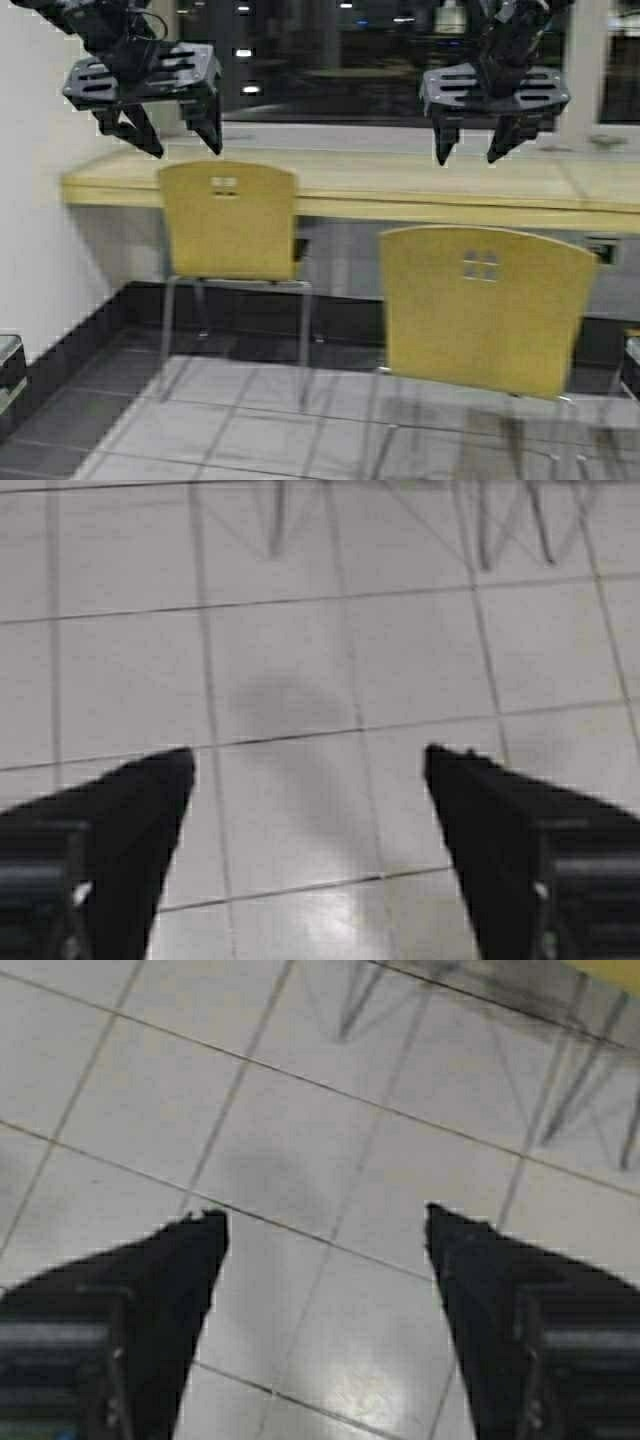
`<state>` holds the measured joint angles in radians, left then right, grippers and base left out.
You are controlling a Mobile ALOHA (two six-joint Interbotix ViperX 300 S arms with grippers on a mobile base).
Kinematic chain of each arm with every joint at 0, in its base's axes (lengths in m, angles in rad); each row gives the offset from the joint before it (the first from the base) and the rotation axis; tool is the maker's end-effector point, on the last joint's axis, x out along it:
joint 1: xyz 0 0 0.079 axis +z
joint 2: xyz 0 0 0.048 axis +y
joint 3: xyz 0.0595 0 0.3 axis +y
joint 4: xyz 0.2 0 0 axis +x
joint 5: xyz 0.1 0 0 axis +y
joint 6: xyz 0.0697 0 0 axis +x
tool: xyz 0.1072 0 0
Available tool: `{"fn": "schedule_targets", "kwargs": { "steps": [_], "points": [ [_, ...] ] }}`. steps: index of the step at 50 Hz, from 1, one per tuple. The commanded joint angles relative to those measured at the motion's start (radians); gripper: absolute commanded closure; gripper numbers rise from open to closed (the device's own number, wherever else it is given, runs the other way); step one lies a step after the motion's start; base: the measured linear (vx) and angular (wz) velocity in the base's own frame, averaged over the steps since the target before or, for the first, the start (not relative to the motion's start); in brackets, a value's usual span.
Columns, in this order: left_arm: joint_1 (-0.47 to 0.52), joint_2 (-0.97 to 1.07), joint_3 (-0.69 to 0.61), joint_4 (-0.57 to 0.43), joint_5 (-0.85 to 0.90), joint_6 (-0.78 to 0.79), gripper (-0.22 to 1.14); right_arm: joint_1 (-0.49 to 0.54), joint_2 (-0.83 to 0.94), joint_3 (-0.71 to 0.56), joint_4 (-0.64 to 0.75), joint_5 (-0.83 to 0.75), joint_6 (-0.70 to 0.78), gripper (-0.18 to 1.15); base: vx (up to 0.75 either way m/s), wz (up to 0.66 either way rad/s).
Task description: Push the chairs under the table
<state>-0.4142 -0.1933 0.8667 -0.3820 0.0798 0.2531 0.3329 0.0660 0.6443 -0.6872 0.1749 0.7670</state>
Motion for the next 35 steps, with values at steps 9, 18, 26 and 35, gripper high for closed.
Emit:
{"fn": "schedule_targets", "kwargs": {
  "steps": [9,18,26,35],
  "points": [
    [0.003,0.002,-0.015,-0.005,-0.003,-0.002,-0.08,0.003,-0.020,-0.020,0.002,-0.005,-0.002,0.03,-0.05,-0.33],
    [0.005,0.020,-0.020,-0.017,-0.003,-0.002,-0.08,0.003,-0.018,-0.021,0.002,-0.005,0.000,0.03,-0.03,-0.28],
    [0.005,0.025,-0.021,-0.037,-0.003,-0.002,-0.08,0.003,-0.018,-0.020,0.002,-0.005,0.003,0.03,-0.01,-0.17],
    [0.005,0.034,-0.015,-0.043,-0.003,-0.002,-0.08,0.003,-0.014,-0.017,0.002,-0.005,0.012,0.03,0.02,-0.15]
  ]
}}
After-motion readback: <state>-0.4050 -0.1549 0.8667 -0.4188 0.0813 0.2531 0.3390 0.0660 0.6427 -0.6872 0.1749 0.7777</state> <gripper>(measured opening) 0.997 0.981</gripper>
